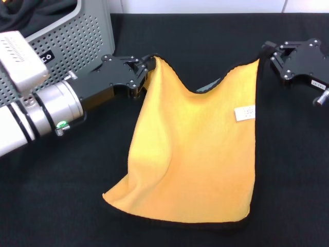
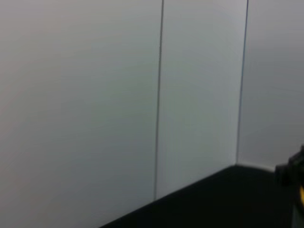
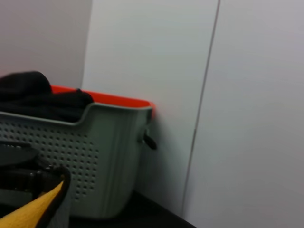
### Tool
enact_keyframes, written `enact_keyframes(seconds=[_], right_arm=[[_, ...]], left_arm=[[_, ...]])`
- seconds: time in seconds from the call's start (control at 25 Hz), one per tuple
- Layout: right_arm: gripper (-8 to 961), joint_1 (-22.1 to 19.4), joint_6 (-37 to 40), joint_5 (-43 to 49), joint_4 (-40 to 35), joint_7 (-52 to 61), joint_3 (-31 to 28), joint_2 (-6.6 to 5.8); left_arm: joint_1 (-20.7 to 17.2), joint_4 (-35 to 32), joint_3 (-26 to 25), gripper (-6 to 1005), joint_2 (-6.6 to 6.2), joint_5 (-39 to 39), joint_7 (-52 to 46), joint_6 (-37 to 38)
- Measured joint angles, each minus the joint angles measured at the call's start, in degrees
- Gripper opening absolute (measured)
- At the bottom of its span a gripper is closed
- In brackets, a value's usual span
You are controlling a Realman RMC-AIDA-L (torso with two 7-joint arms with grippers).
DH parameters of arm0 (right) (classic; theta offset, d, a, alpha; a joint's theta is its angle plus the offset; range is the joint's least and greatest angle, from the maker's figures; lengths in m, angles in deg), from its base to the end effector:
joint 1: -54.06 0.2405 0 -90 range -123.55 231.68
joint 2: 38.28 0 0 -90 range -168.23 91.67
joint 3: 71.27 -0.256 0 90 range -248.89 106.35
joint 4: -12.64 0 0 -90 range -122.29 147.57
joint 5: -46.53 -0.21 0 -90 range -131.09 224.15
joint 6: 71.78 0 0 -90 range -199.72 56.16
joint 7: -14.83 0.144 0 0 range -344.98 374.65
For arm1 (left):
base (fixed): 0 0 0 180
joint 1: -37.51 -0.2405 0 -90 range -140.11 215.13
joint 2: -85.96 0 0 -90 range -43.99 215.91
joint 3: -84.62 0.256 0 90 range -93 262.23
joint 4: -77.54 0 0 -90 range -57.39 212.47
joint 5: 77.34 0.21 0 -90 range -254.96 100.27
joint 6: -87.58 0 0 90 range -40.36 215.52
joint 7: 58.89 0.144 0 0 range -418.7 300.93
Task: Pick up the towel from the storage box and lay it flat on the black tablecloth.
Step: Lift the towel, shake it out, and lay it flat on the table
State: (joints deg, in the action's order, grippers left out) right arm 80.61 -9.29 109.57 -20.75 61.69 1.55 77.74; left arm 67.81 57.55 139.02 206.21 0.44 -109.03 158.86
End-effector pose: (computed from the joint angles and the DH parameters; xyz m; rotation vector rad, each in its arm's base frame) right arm 0.2457 0.3745 -0.0036 -2.3030 0.1669 0.7228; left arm -0.2589 0.3492 -0.0407 -2.3520 -0.4404 -0.8577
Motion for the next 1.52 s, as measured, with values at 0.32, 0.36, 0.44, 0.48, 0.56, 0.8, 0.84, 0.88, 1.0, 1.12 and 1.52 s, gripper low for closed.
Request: enact_keyframes(seconds=[0.32, 0.36, 0.44, 0.48, 0.56, 0.8, 0.84, 0.88, 1.0, 1.12, 1.52], right_arm=[[98, 1.33, -6.32, -0.03, 0.06, 0.33, 0.61, -0.01], [98, 1.61, -7.38, -0.03, 0.09, 0.37, 0.76, 0.01], [98, 2.17, -8.87, 0.01, 0.24, 0.42, 0.96, 0.1], [98, 2.54, -9.6, 0.01, 0.46, 0.43, 1.22, 0.13], [98, 3.42, -11.11, -0.02, 1.1, 0.49, 1.76, 0.15], [99, 6.03, -13.68, -0.03, 3.26, 0.57, 2.26, 0.18], [99, 6.33, -13.9, -0.03, 3.45, 0.57, 2.26, 0.17], [99, 6.47, -14.05, -0.03, 3.54, 0.58, 2.26, 0.17], [100, 6.92, -14.33, 0.01, 3.72, 0.59, 2.26, 0.17], [100, 7.03, -14.47, 0.04, 3.72, 0.6, 2.24, 0.17], [102, 7.8, -17.19, -0.07, 4.31, 0.61, 2.75, 0.17]], left_arm=[[0.99, 0.01, 0.51, 23, 0.14, -0.66, 5.4, -6.47], [1.01, -0.11, 0.48, 23, 0.15, -0.73, 6.43, -6.59], [1.03, -0.28, 0.44, 23, 0.19, -0.75, 8.65, -6.58], [1.04, -0.29, 0.44, 23, 0.2, -0.75, 9.15, -6.56], [1.07, -0.29, 0.43, 23, 0.25, -0.77, 12.17, -6.37], [1.17, -0.29, 1.7, 23, 0.33, -0.84, 18.58, -6.64], [1.17, -0.33, 1.74, 23, 0.33, -0.86, 19.54, -6.76], [1.17, -0.34, 1.74, 23, 0.33, -0.87, 20.28, -6.84], [1.22, -0.27, 1.69, 23, 0.33, -2.46, 24.38, -7.13], [1.26, 0.5, 1.76, 24, 0.45, -6.85, 32.43, -7.74], [4.68, 7.74, 1.83, 24, 0.51, -11.87, 49.76, -12.03]])
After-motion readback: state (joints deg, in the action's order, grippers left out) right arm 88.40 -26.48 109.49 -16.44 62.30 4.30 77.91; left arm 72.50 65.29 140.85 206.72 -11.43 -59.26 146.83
